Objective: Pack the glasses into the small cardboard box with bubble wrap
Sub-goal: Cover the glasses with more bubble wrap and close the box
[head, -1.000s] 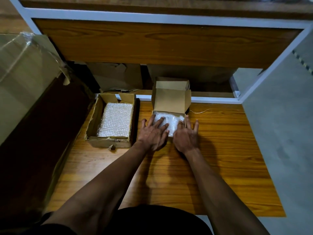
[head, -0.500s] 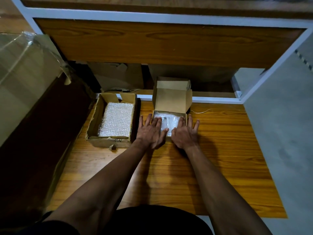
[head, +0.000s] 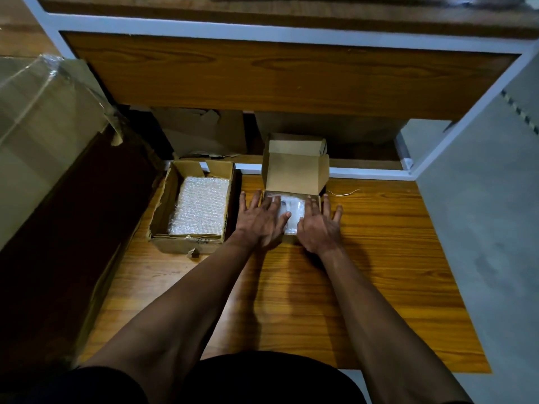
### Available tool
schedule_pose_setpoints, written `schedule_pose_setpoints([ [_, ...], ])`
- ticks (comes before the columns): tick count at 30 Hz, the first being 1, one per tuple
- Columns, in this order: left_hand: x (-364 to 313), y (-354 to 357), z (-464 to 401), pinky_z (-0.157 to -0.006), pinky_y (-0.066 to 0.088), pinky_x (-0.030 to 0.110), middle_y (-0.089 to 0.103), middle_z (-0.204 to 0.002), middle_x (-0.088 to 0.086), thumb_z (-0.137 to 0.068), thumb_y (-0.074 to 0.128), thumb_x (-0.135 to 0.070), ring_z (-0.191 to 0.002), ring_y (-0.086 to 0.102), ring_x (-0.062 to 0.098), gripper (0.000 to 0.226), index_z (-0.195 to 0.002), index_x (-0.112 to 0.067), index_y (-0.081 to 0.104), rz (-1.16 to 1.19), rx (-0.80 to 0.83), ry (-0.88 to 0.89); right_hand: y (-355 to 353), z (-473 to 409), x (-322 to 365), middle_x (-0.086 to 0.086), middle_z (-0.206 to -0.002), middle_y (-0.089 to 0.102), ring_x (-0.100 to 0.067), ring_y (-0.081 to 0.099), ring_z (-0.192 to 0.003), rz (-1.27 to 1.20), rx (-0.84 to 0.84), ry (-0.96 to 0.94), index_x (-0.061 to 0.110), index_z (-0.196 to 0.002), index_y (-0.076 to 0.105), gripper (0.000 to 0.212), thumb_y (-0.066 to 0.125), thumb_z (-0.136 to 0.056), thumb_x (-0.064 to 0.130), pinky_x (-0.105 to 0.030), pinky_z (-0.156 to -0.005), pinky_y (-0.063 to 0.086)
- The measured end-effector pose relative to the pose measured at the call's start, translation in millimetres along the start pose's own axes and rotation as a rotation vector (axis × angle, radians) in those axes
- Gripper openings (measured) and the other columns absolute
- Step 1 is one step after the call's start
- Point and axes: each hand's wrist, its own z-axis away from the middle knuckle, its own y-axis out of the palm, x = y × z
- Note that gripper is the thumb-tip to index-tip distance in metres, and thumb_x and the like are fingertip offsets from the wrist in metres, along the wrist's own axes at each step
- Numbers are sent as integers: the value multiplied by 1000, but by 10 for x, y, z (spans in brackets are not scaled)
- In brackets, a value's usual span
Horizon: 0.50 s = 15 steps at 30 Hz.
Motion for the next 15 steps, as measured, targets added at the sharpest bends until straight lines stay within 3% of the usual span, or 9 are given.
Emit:
schedule_pose_setpoints([
  [3, -33, 70, 105, -123, -15, 66, 1, -177, -2, -103, 2, -67, -161, -14, 30, 75, -168, -30, -1, 2, 1, 45, 80, 107, -9, -9, -172, 26, -36, 15, -160, 27, -129, -153, 20, -165, 28, 67, 35, -102, 43, -70, -122, 13],
  [5, -46, 168, 169, -122, -16, 66, -5, -176, -4, -103, 2, -68, -160, -19, 29, 76, -168, -29, -5, 7, 17, 59, 162, 129, 26, -4, -174, 20, -35, 9, -161, 37, -93, -195, 26, -164, 32, 63, 29, -104, 47, -70, -122, 6],
  [9, -17, 268, 167, -122, -16, 68, -8, -176, -5, -102, 2, -69, -158, -25, 29, 78, -166, -28, -11, 10, 33, 47, 238, 136, 66, 0, -176, 3, -33, -5, -162, 28, -17, -162, 32, -166, 20, 61, 26, -108, 49, -68, -122, -5],
  [13, 14, 179, 161, -122, -16, 67, -6, -176, -4, -102, 1, -68, -160, -20, 30, 78, -167, -26, -6, -10, 40, 70, 139, 146, 79, -3, -176, 2, -33, -8, -162, 50, -14, -184, 27, -167, 16, 62, 24, -109, 48, -64, -123, -9],
  [15, 44, 112, 202, -125, -7, 65, 5, -177, -3, -104, 3, -64, -162, -6, 28, 75, -168, -24, 3, 3, -16, 81, 91, 159, 114, -7, -175, 11, -32, 2, -162, 7, -76, -189, 19, -167, 20, 65, 27, -107, 43, -61, -125, -4],
])
